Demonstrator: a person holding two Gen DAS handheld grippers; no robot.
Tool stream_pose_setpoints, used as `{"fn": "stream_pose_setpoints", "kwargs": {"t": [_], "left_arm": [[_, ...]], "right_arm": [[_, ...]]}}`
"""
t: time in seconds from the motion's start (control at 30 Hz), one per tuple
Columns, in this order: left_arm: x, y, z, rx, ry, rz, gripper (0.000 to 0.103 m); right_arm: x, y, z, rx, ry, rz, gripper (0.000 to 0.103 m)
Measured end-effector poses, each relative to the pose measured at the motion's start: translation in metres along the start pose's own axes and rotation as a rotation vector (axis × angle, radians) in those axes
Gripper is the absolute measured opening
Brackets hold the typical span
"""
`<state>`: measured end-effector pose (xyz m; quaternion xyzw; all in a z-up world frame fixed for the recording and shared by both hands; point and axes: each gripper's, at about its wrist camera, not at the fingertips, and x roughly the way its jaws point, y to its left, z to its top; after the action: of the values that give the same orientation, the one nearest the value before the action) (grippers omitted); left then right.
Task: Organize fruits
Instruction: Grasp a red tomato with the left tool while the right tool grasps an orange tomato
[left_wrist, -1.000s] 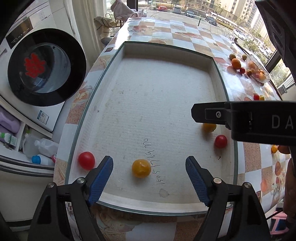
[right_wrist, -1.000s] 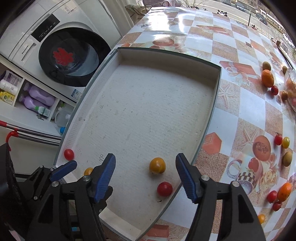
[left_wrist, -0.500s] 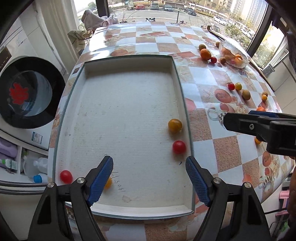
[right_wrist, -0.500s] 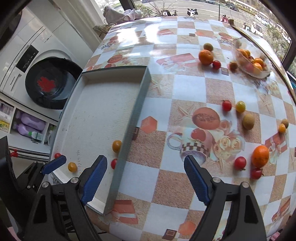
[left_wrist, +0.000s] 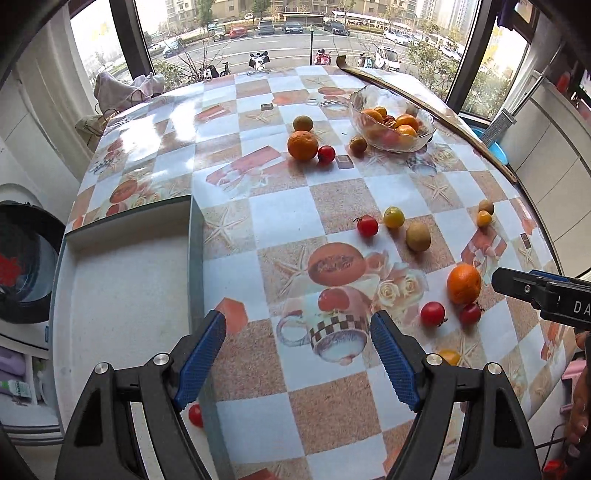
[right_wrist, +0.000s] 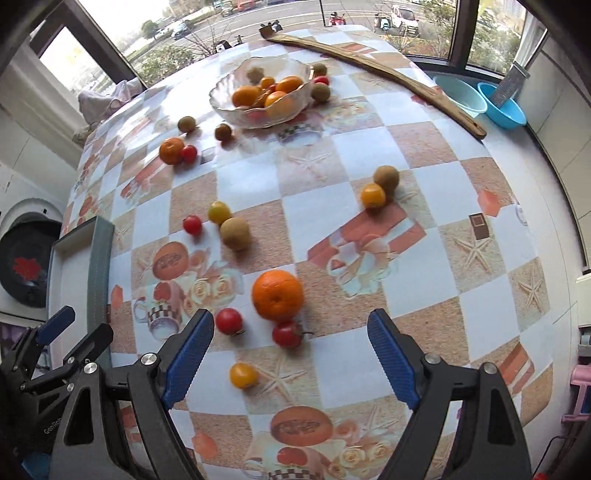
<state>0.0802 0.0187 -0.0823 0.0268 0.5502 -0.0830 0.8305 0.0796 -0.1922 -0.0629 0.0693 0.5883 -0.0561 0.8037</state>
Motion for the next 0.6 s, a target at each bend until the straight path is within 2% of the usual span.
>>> {"fn": "stream_pose_setpoints", "kwargs": {"t": [0.23, 0.47, 0.6], "left_arm": [[0.046, -0.024, 0.033, 0.002, 0.002, -0.005, 0.082], [0.082, -0.041, 0.049, 0.031, 0.025, -0.004, 0.082], [0.088, -0.046, 0.053, 0.03, 0.021, -0.006, 0.082]], "right_arm": [[0.025, -0.04, 0.028, 0.028, 0.004, -0.037, 0.088], [0.05, -0.05, 0.045, 0.008, 0.008, -0.038, 0.087], [0.056, -0.05, 0.053, -0.003, -0.014, -0.04, 0.081]]}}
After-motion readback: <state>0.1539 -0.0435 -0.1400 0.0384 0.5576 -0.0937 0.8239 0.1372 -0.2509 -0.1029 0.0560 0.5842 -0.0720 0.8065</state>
